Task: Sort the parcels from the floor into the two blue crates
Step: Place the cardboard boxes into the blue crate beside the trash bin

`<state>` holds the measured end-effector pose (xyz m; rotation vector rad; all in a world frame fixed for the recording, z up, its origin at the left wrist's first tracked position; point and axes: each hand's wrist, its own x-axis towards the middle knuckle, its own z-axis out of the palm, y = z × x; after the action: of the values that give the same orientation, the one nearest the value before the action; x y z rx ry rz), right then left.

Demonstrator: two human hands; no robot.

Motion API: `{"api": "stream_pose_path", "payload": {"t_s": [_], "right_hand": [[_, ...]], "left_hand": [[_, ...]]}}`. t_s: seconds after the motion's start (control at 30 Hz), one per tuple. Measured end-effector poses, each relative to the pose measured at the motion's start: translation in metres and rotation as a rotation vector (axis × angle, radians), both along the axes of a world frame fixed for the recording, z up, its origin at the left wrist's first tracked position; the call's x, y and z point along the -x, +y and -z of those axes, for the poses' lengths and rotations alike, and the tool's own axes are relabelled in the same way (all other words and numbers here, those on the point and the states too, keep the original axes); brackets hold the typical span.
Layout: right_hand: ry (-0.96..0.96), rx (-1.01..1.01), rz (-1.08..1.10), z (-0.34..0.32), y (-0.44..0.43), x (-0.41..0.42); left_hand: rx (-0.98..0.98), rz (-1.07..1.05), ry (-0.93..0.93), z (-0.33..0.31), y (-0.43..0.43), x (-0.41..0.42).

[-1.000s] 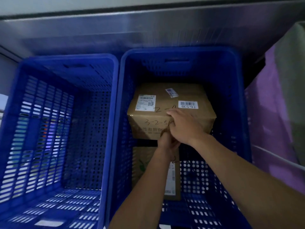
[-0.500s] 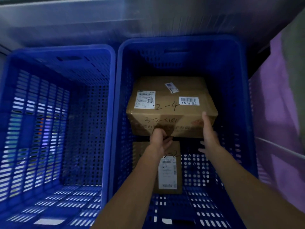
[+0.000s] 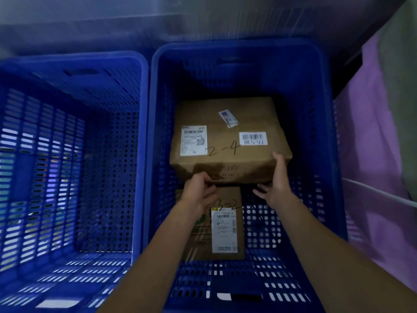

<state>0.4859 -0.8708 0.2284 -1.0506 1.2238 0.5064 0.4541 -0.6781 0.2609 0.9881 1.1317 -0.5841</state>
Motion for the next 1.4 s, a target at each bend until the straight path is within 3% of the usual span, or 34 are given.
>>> {"api": "stream_pose_path", "payload": {"t_s": [0.37,0.73,0.97,1.2,1.33,1.4], "right_hand": [[0.051,0.229,-0.310,0.037,-0.012,0.035],[0.053,0.301,-0.471,0.034,-0.011,0.040],[0.143,0.415,-0.894,-0.040,0.011,0.065],[0.127,0.274,-1.049,-0.132,0.025,0.096],[0.030,0.286,-1.208,-0.172,0.030,0.095],[-0.133,0.287,-1.253,-0.188,0.033,0.091]], "left_hand": [[-0.089,0.079,0.034,0.012,0.026,0.014],[-0.139,0.120,0.068,-0.003,0.015,0.009],[-0.145,0.171,0.062,-0.064,0.006,0.015],[-0.120,0.278,0.023,-0.161,-0.031,0.041],[-0.119,0.299,-0.040,-0.206,-0.049,0.043],[-0.135,0.320,-0.078,-0.218,-0.053,0.042]]}}
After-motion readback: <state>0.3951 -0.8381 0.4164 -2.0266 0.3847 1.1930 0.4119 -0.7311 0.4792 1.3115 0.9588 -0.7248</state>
